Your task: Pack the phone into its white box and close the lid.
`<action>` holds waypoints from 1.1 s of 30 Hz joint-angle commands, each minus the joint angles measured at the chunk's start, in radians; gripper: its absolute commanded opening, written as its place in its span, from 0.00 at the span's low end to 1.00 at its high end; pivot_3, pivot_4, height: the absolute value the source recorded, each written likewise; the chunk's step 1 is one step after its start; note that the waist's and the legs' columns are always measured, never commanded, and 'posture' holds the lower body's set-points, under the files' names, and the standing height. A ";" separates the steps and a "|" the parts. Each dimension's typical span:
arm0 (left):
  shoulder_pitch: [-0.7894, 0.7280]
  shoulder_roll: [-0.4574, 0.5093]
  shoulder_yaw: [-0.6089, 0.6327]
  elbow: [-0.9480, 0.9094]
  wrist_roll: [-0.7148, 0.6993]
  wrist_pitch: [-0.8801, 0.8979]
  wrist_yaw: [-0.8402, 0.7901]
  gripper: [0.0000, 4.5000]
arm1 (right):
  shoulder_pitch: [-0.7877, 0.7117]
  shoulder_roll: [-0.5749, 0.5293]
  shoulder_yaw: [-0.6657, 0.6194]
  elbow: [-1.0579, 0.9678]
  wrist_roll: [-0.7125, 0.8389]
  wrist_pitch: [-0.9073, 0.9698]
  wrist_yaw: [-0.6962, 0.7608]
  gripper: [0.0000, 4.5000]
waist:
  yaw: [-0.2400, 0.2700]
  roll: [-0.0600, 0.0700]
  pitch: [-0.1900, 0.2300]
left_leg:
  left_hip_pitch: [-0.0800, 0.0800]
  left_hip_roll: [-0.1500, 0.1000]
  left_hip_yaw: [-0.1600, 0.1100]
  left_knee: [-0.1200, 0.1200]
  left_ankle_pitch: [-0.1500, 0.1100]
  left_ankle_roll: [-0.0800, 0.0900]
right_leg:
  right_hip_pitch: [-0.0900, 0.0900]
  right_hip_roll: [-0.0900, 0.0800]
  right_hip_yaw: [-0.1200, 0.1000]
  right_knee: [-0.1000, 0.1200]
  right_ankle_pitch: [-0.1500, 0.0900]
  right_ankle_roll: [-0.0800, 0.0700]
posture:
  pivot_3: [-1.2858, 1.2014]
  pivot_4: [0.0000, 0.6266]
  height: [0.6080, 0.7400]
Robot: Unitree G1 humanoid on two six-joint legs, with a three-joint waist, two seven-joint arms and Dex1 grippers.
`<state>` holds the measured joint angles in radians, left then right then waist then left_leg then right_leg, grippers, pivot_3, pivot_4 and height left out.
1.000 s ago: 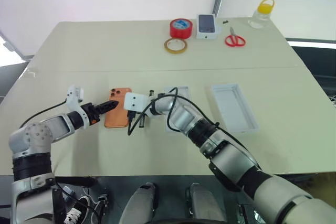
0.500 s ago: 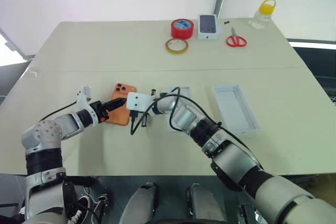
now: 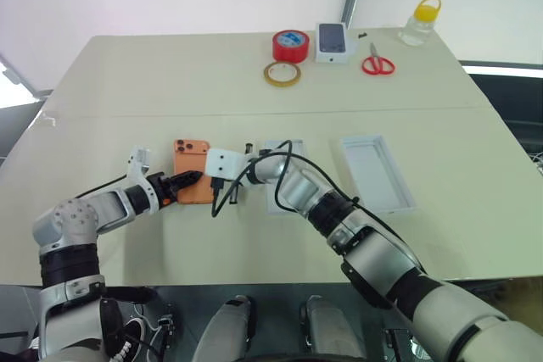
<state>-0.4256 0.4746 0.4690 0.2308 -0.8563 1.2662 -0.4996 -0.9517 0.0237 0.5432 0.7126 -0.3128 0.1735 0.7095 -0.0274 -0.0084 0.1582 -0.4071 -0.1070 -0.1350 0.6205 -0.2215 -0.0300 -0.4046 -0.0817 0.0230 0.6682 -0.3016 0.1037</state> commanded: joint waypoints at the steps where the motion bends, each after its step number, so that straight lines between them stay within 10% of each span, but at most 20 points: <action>1: 0.015 0.002 -0.004 -0.021 0.001 0.019 0.020 0.00 | 0.005 0.003 -0.004 -0.005 -0.008 0.000 -0.002 0.00 | -0.005 -0.001 -0.001 | 0.000 0.000 0.000 0.000 0.000 0.000 | 0.000 0.000 0.000 0.000 0.000 0.000 | 0.52 0.24 1.00; 18: 0.008 -0.051 0.164 -0.033 -0.138 0.084 0.051 0.00 | 0.066 -0.015 -0.178 -0.217 0.223 -0.023 0.115 0.00 | -0.017 -0.003 0.000 | -0.001 0.000 -0.001 0.000 0.000 0.000 | -0.001 0.000 0.000 0.001 0.000 0.000 | 0.52 0.24 1.00; 22: 0.015 -0.071 0.230 -0.043 -0.215 0.124 0.069 0.00 | 0.140 -0.101 -0.242 -0.439 0.359 0.123 0.251 0.27 | -0.017 -0.004 0.001 | -0.003 0.001 -0.001 0.000 0.000 0.000 | 0.000 0.000 0.000 0.001 0.000 0.000 | 0.52 0.24 1.00; 27: 0.023 -0.106 0.284 -0.047 -0.295 0.150 0.126 0.00 | 0.264 -0.261 -0.253 -0.664 0.400 0.114 0.325 0.84 | -0.015 -0.005 0.001 | -0.003 0.000 -0.001 0.000 -0.002 0.003 | 0.000 0.000 0.000 0.000 0.000 0.000 | 0.52 0.24 1.00; 33: 0.042 -0.136 0.303 -0.071 -0.365 0.145 0.178 0.00 | 0.436 -0.508 -0.252 -0.832 0.439 0.045 0.471 0.84 | -0.015 -0.006 0.002 | -0.003 0.001 0.000 0.000 -0.002 0.003 | 0.002 0.000 0.000 0.000 0.000 0.000 | 0.52 0.24 1.00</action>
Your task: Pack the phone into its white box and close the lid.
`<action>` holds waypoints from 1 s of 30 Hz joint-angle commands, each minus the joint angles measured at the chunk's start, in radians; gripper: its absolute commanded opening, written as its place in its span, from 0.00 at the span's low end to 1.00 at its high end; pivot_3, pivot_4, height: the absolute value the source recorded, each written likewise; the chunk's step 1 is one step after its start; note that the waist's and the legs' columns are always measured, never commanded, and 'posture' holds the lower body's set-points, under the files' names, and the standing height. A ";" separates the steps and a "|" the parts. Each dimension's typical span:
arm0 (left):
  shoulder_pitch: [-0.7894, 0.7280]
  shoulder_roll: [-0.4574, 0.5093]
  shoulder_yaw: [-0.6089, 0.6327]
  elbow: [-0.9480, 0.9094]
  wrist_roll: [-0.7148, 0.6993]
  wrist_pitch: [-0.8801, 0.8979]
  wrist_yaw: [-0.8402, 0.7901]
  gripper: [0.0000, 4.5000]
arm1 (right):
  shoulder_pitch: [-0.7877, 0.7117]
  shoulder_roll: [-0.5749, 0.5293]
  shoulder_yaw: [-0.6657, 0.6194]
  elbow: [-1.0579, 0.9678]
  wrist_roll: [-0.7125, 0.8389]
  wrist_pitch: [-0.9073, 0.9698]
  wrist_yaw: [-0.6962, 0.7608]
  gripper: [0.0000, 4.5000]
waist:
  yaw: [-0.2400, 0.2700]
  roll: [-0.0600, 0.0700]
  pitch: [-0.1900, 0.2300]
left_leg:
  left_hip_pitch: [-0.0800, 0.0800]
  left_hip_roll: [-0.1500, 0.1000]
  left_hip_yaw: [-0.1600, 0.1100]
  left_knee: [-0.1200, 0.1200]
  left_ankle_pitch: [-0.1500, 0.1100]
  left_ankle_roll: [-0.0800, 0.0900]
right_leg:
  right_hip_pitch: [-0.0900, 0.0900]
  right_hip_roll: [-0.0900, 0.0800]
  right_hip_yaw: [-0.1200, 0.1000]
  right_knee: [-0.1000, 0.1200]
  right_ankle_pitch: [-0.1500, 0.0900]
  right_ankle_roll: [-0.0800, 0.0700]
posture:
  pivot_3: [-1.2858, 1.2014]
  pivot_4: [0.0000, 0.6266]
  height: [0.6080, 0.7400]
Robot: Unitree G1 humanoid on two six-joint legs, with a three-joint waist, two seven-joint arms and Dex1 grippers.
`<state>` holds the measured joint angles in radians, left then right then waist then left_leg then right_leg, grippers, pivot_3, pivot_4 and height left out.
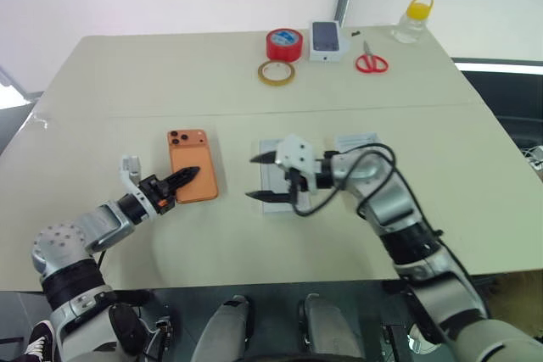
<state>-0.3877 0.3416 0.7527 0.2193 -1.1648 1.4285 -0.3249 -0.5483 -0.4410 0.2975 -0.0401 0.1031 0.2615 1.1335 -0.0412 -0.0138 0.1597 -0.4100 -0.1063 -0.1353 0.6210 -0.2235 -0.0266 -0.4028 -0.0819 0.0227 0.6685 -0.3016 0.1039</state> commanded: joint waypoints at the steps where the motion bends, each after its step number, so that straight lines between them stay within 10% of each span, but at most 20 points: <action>1: 0.010 -0.008 0.010 -0.074 -0.061 -0.026 0.003 0.00 | 0.055 -0.070 -0.004 -0.093 0.027 -0.048 0.058 0.84 | -0.003 0.000 0.000 | 0.000 0.000 0.000 0.000 0.000 0.000 | 0.000 0.000 0.000 0.000 0.000 0.000 | 0.52 0.24 1.00; 5: 0.008 -0.028 -0.020 -0.109 -0.066 -0.062 0.007 0.00 | 0.113 -0.122 0.008 -0.099 0.003 -0.102 0.064 0.84 | -0.001 -0.001 0.000 | 0.000 0.001 0.000 -0.001 0.000 0.000 | 0.000 0.000 0.000 0.000 0.000 0.000 | 0.52 0.24 1.00; 10: -0.001 -0.023 -0.047 -0.108 -0.077 -0.084 0.017 0.00 | 0.116 -0.127 0.012 -0.055 -0.032 -0.150 0.023 0.45 | 0.001 -0.001 0.000 | 0.000 0.001 0.000 0.000 0.000 0.000 | 0.000 0.000 0.000 0.000 0.000 0.000 | 0.52 0.24 1.00; 21: 0.016 -0.020 -0.088 -0.121 -0.095 -0.107 0.041 0.00 | 0.126 -0.124 0.051 0.002 -0.070 -0.197 0.017 0.45 | 0.009 -0.001 0.001 | 0.000 0.000 0.000 0.001 0.001 -0.001 | 0.001 0.000 0.000 -0.001 0.000 0.000 | 0.52 0.24 1.00; 26: 0.017 -0.017 -0.096 -0.128 -0.108 -0.115 0.050 0.00 | 0.121 -0.130 0.074 0.031 -0.100 -0.212 0.020 0.06 | 0.011 -0.001 0.001 | 0.000 0.001 0.001 0.001 0.001 -0.001 | 0.001 0.000 0.000 -0.001 0.000 0.000 | 0.52 0.24 1.00; 30: 0.018 -0.012 -0.103 -0.129 -0.119 -0.125 0.061 0.00 | 0.115 -0.115 0.069 0.014 -0.087 -0.191 0.017 0.02 | 0.014 -0.001 0.001 | 0.000 0.001 0.000 0.001 0.001 -0.002 | 0.002 0.000 0.000 -0.001 0.000 0.000 | 0.52 0.24 1.00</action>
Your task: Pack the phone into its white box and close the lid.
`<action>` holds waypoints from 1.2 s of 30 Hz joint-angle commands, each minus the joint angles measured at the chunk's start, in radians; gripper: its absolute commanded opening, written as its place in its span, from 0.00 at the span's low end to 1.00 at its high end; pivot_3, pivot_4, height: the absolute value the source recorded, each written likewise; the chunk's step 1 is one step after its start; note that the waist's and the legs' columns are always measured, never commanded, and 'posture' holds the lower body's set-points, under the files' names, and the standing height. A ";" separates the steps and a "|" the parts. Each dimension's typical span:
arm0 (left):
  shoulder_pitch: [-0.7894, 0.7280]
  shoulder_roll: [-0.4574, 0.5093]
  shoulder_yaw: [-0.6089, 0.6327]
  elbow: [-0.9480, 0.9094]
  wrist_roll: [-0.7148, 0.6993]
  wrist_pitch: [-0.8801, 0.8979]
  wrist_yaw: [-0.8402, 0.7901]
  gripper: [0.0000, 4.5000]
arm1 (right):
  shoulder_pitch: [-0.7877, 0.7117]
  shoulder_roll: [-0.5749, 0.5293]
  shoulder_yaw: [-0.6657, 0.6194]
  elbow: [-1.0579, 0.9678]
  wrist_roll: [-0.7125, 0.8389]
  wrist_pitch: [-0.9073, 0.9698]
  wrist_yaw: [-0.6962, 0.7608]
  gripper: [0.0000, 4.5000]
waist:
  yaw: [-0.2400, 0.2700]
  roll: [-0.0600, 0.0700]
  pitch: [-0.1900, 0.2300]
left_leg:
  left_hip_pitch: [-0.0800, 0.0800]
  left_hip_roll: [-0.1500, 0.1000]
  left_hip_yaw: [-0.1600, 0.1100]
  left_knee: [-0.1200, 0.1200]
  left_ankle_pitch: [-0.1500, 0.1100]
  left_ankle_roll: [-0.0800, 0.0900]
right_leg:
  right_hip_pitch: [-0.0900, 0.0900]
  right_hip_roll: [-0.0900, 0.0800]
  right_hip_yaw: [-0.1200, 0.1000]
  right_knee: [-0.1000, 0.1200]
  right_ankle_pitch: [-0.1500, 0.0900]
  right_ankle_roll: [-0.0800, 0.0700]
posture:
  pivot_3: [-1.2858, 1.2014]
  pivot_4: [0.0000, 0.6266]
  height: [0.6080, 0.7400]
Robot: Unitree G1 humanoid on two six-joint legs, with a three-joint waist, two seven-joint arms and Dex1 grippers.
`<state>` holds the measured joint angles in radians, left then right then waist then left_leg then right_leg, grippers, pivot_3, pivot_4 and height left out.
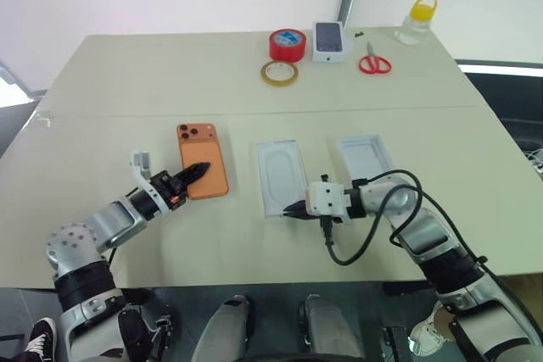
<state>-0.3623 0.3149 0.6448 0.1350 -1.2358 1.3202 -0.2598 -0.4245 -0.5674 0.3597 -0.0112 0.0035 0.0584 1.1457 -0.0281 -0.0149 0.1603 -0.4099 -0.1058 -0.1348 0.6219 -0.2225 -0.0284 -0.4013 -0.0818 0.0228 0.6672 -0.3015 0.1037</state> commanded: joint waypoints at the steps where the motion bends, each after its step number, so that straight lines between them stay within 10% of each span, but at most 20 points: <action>1: -0.009 0.014 0.004 -0.046 -0.053 -0.018 0.000 0.00 | -0.014 0.020 0.003 -0.031 0.029 0.041 0.005 0.02 | 0.001 0.000 0.000 | 0.000 0.000 0.000 0.000 0.000 0.000 | 0.000 0.000 0.000 0.000 0.000 0.000 | 0.52 0.24 1.00; 14: -0.086 -0.049 -0.059 -0.066 -0.133 -0.064 0.091 0.00 | -0.096 0.174 0.081 -0.033 -0.068 0.206 -0.149 0.02 | 0.014 0.000 0.000 | 0.000 0.000 0.000 0.001 0.001 -0.002 | 0.001 0.000 0.000 -0.001 0.000 0.000 | 0.52 0.24 1.00; 22: -0.075 -0.087 -0.165 -0.073 -0.100 -0.089 0.074 0.00 | -0.095 0.139 0.026 -0.104 0.003 0.242 -0.101 0.77 | 0.014 0.000 0.000 | 0.000 0.000 0.000 0.001 0.001 -0.001 | 0.000 0.000 0.000 -0.001 0.000 0.000 | 0.52 0.24 1.00; 36: -0.105 -0.070 -0.304 0.030 0.030 -0.104 -0.052 0.11 | -0.105 -0.086 -0.138 0.066 0.037 0.126 -0.069 0.78 | 0.011 0.000 0.000 | 0.000 0.000 0.001 0.001 0.000 0.000 | 0.001 0.000 0.000 -0.002 0.000 0.000 | 0.52 0.24 1.00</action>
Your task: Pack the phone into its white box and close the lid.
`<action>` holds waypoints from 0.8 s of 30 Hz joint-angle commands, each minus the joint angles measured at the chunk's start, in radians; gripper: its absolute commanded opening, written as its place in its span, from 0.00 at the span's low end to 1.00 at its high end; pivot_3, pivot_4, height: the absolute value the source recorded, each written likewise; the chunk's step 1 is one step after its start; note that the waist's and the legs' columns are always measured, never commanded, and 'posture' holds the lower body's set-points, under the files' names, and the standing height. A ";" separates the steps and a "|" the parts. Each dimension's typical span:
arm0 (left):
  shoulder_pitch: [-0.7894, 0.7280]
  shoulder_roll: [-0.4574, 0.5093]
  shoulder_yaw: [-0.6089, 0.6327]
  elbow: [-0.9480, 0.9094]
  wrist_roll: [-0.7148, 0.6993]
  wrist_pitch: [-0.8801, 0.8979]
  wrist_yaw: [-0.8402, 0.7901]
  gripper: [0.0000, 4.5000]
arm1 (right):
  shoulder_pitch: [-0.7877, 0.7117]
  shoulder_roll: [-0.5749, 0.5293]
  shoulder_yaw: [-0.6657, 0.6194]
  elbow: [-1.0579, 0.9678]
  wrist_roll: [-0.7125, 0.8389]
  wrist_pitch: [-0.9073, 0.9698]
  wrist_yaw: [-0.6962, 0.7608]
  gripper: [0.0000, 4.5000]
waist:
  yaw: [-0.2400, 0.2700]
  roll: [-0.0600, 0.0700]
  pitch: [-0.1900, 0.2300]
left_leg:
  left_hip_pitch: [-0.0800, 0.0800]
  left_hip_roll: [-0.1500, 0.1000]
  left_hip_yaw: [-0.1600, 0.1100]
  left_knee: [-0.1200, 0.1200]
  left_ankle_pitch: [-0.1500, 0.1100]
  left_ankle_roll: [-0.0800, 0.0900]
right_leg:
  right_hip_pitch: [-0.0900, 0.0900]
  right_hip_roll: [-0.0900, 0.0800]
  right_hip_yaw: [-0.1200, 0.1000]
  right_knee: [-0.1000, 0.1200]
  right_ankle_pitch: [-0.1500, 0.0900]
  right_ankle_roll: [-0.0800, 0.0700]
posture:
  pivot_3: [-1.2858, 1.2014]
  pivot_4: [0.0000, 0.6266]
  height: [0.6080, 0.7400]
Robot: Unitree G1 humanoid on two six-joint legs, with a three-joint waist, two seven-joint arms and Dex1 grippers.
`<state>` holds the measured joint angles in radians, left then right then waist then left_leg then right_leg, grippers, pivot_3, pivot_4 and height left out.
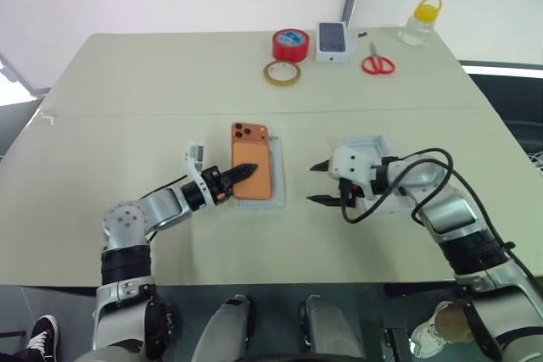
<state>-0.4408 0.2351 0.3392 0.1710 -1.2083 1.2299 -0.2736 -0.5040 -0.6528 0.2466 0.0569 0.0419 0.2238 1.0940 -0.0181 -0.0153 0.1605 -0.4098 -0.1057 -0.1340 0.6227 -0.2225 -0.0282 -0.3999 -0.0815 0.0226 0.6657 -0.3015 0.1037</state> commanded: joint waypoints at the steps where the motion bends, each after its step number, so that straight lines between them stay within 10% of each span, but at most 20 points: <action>1: -0.027 0.011 -0.003 -0.004 0.009 -0.013 -0.043 0.22 | -0.027 0.006 -0.024 -0.001 -0.002 -0.042 -0.025 0.79 | 0.001 0.000 0.000 | 0.000 0.000 0.000 0.000 0.000 -0.001 | 0.000 0.000 0.000 0.000 0.000 0.000 | 0.52 0.24 1.00; 7: -0.033 0.020 0.000 -0.027 0.011 0.011 -0.039 0.82 | -0.025 0.029 -0.007 -0.002 -0.009 -0.052 -0.050 0.79 | 0.005 0.000 0.000 | 0.000 0.000 0.000 0.001 0.000 -0.001 | 0.001 0.000 0.000 0.000 0.000 0.000 | 0.52 0.24 1.00; 24: -0.051 0.109 0.065 -0.151 -0.073 0.104 0.052 0.82 | -0.058 0.080 0.018 0.052 -0.036 -0.097 -0.061 0.79 | 0.003 0.000 0.000 | 0.000 0.000 0.000 0.001 0.000 -0.001 | 0.001 0.000 0.000 0.000 0.000 0.000 | 0.52 0.24 1.00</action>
<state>-0.4789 0.3274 0.3753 0.0642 -1.2443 1.3279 -0.2304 -0.5404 -0.5759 0.2698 0.1234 0.0028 0.1423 1.0370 -0.0151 -0.0154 0.1606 -0.4097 -0.1058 -0.1341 0.6239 -0.2220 -0.0291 -0.3994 -0.0816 0.0227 0.6658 -0.3015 0.1037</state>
